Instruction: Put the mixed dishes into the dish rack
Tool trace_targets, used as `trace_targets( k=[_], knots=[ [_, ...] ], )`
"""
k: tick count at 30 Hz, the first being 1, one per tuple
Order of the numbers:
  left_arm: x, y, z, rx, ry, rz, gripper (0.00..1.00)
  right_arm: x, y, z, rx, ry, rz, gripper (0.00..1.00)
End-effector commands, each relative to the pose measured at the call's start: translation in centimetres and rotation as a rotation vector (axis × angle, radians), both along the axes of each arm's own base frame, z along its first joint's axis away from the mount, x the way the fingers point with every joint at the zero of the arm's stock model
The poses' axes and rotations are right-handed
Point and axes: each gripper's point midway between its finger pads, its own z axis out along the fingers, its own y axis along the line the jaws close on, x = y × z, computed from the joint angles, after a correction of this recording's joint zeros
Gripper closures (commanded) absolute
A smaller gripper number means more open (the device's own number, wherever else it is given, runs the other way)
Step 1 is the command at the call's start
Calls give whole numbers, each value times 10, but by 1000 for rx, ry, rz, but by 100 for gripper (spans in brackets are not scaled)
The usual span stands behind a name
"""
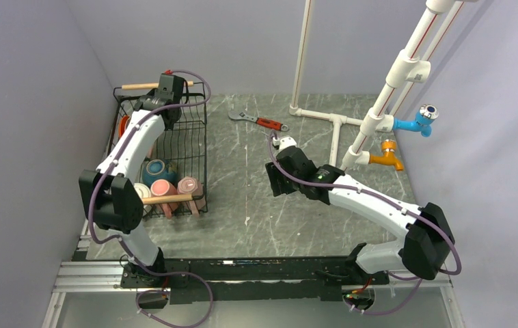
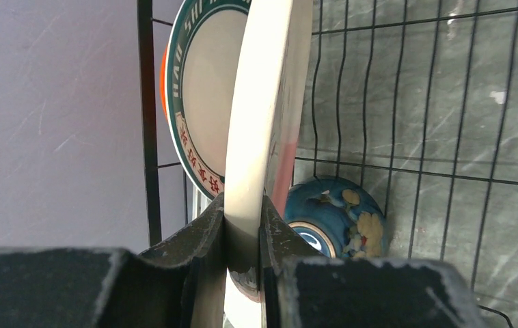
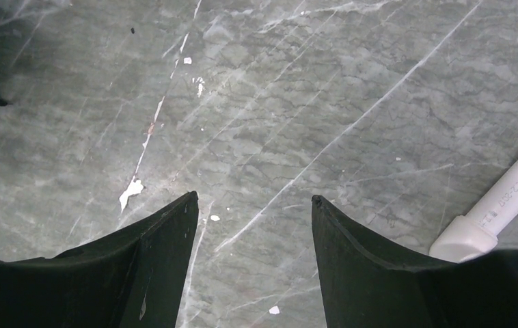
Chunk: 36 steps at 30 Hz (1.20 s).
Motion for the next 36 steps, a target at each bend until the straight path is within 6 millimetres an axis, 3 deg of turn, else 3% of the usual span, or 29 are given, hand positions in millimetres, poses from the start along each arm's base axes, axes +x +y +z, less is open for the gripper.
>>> trace_targets(
  k=[1, 24, 36],
  knots=[
    [18, 19, 34, -2, -137, 91, 100, 9, 6, 15, 19, -15, -10, 36],
    [24, 32, -23, -117, -10, 204, 100, 8, 2, 11, 25, -9, -14, 29],
    [17, 48, -34, -151, 28, 279, 100, 9, 3, 13, 39, -16, -3, 19]
  ],
)
